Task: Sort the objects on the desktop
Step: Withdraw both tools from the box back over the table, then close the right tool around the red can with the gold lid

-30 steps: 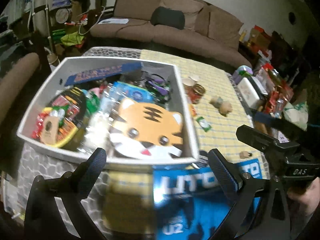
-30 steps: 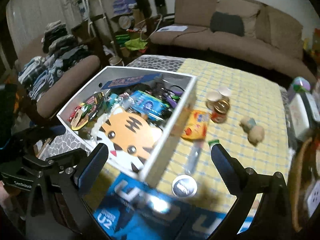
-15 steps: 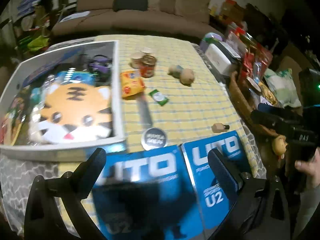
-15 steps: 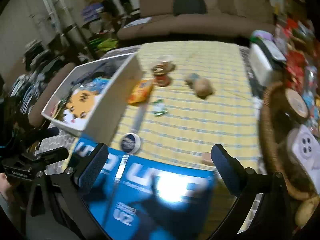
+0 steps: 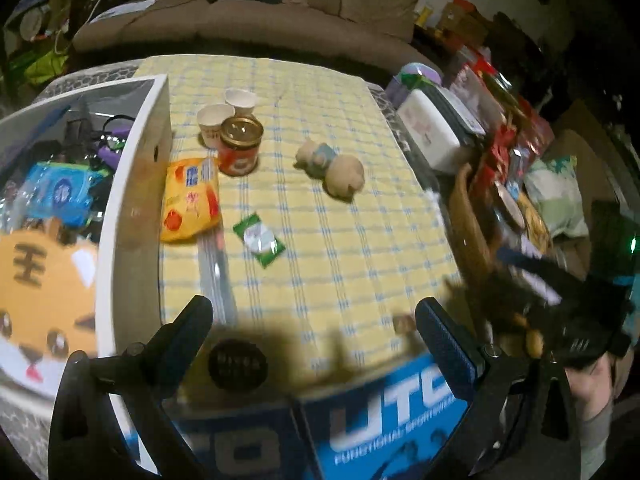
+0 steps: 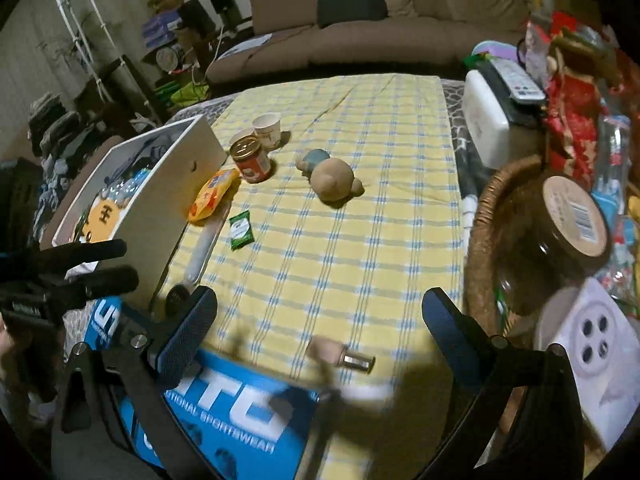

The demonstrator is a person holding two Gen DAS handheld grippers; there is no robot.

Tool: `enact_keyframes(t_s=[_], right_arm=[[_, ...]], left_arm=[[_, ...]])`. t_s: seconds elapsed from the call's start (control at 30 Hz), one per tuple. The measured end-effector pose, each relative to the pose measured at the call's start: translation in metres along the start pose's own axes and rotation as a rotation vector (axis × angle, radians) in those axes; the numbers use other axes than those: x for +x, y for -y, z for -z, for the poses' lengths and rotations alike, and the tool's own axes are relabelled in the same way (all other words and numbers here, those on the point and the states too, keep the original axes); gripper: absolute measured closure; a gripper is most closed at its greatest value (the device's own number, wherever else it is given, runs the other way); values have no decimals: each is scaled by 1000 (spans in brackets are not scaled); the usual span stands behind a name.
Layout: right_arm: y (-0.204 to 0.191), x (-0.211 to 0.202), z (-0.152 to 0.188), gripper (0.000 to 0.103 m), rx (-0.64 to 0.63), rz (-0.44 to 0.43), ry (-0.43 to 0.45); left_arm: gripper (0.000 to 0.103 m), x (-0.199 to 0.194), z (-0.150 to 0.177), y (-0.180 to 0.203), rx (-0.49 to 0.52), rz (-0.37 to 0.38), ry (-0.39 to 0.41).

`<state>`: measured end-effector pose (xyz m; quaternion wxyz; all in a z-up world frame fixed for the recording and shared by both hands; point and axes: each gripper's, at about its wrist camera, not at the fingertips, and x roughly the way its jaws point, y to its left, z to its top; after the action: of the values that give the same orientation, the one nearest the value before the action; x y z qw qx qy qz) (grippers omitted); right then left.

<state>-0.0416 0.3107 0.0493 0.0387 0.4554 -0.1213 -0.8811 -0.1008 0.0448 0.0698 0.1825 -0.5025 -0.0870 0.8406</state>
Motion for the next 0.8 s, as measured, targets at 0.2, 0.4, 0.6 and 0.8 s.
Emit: enact_keyframes(t_s=[0.2, 0.4, 0.6, 0.8], right_arm=[[0, 40, -2, 1, -9, -98, -19], [-45, 88, -15, 23, -201, -133, -101], [-90, 143, -39, 30, -356, -105, -183], [-114, 184, -50, 37, -415, -95, -262]], left_arm=[[0, 23, -14, -15, -35, 10, -32], [0, 7, -7, -37, -111, 56, 22], [0, -8, -7, -62, -186, 152, 42], [0, -20, -11, -67, -198, 184, 68]])
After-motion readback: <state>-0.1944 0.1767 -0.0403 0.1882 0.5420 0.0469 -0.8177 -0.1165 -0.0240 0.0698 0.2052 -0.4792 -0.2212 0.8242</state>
